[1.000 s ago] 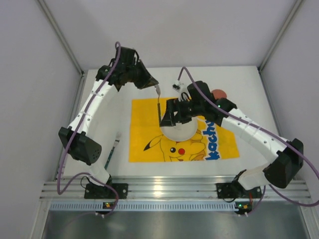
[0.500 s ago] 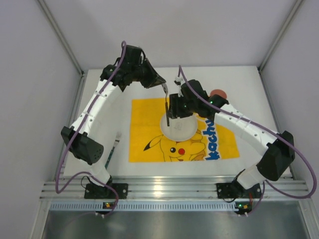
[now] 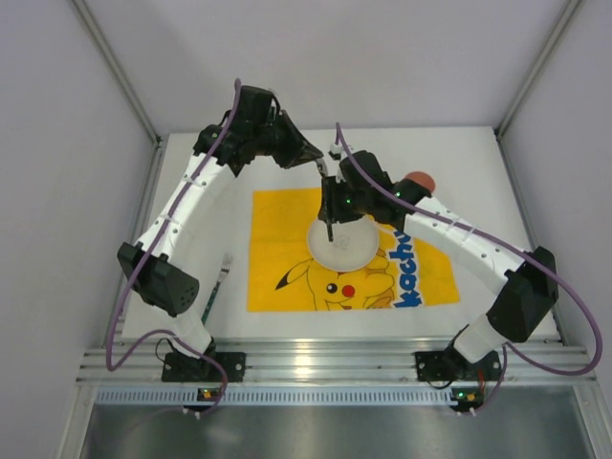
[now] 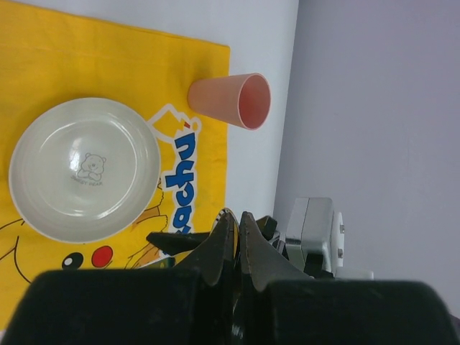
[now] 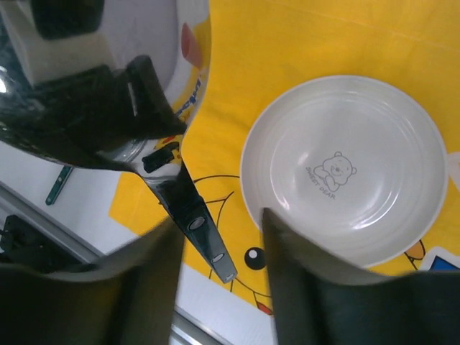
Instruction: Set the dinner table for one person
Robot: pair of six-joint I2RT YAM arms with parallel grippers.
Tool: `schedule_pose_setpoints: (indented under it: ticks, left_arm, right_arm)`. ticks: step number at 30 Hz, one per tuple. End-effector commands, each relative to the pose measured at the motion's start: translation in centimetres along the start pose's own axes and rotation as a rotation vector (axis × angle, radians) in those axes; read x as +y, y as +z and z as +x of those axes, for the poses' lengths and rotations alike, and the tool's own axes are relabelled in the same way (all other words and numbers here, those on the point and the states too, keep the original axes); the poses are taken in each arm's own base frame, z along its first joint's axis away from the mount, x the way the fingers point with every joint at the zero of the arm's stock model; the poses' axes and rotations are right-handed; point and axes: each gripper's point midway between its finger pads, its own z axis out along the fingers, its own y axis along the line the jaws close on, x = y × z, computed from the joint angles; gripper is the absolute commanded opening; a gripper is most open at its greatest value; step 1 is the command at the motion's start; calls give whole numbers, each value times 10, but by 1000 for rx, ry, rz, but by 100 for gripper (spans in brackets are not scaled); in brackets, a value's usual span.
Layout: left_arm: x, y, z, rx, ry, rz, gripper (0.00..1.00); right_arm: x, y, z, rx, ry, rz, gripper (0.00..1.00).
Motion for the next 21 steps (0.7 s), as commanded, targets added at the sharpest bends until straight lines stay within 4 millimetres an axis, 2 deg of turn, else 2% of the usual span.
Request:
schedule_pose_setpoints:
  ticks: [1, 3, 4, 9, 10, 12, 13, 14, 15, 16, 17, 20, 21]
  left_arm:
    - [-24, -8, 4, 25, -63, 86, 0]
    - [-27, -7, 4, 34, -64, 98, 0]
    - [-26, -6, 5, 38, -67, 95, 0]
    - [-27, -3, 7, 51, -67, 112, 0]
    - [-26, -2, 7, 51, -67, 115, 4]
    - [-21, 1, 9, 61, -59, 106, 26]
    - [-18, 1, 10, 61, -53, 99, 53]
    - [-15, 2, 11, 63, -45, 87, 64]
    - [-9, 3, 12, 62, -18, 71, 90]
    - [0, 1, 12, 52, -10, 32, 98]
    - [8, 0, 15, 54, 3, 3, 98]
    - [42, -7, 15, 30, 65, -135, 98]
    - [50, -13, 14, 14, 104, -165, 98]
  right_arm:
    - [14, -5, -23, -76, 0, -16, 36]
    - [10, -1, -20, -62, -1, 1, 18]
    - [8, 2, -18, -51, -2, 8, 2]
    - [2, 0, -12, -49, -5, 24, 0]
    - [1, -4, -12, -56, -10, 26, 0]
    - [-3, -12, -12, -59, -16, 45, 0]
    - [-10, -16, -9, -47, -16, 65, 0]
    - [-14, -20, -7, -46, -10, 75, 0]
    - [-20, -24, -5, -44, 0, 85, 0]
    - [-28, -33, 3, -37, 13, 96, 0]
    - [-40, -37, 5, -37, 36, 115, 0]
    - [-72, -50, 32, 9, 90, 157, 0]
    - [-81, -54, 48, 36, 92, 169, 0]
